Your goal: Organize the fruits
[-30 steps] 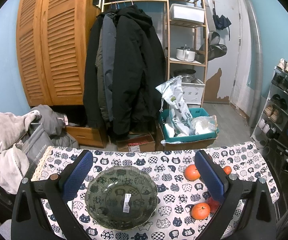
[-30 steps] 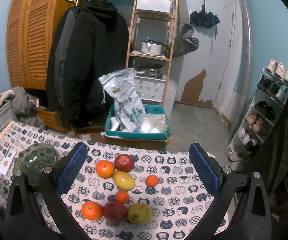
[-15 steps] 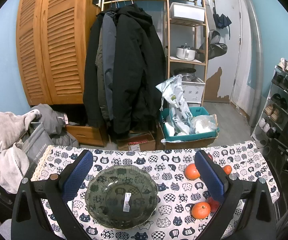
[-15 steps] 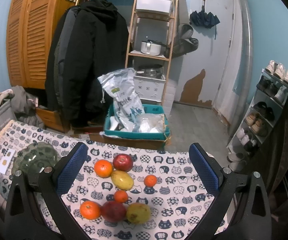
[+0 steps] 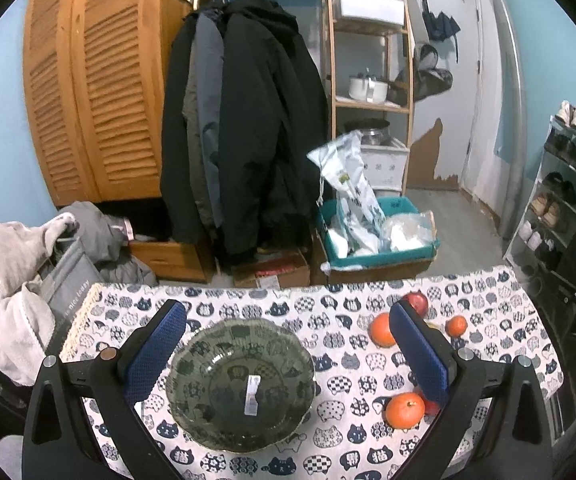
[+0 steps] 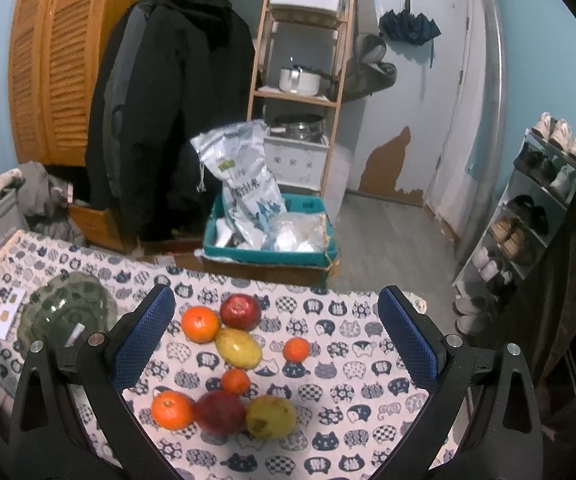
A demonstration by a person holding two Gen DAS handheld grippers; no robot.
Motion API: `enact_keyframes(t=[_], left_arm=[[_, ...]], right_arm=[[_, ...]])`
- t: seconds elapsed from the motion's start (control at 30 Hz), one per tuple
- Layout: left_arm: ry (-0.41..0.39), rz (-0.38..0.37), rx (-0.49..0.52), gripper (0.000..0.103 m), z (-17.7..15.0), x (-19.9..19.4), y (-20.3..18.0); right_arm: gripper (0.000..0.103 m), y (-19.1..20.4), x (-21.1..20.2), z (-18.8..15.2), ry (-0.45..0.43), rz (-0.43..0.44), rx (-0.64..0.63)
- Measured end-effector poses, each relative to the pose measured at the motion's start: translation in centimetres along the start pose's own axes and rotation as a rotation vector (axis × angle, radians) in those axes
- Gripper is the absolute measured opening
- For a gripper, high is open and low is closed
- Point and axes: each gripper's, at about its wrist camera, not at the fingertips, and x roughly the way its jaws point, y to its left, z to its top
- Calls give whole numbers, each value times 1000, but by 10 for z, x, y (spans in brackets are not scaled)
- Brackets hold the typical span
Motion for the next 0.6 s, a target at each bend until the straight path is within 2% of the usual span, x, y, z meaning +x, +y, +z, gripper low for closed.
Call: enact_keyframes(t=[0.3, 0.6], left_arm=[[143, -42, 26, 102, -14, 32, -18], [261, -89, 28, 102, -29, 63, -35]], right_arm=[[99, -6, 25, -18, 114, 19, 11], [99, -9, 61, -52, 289, 58, 31]])
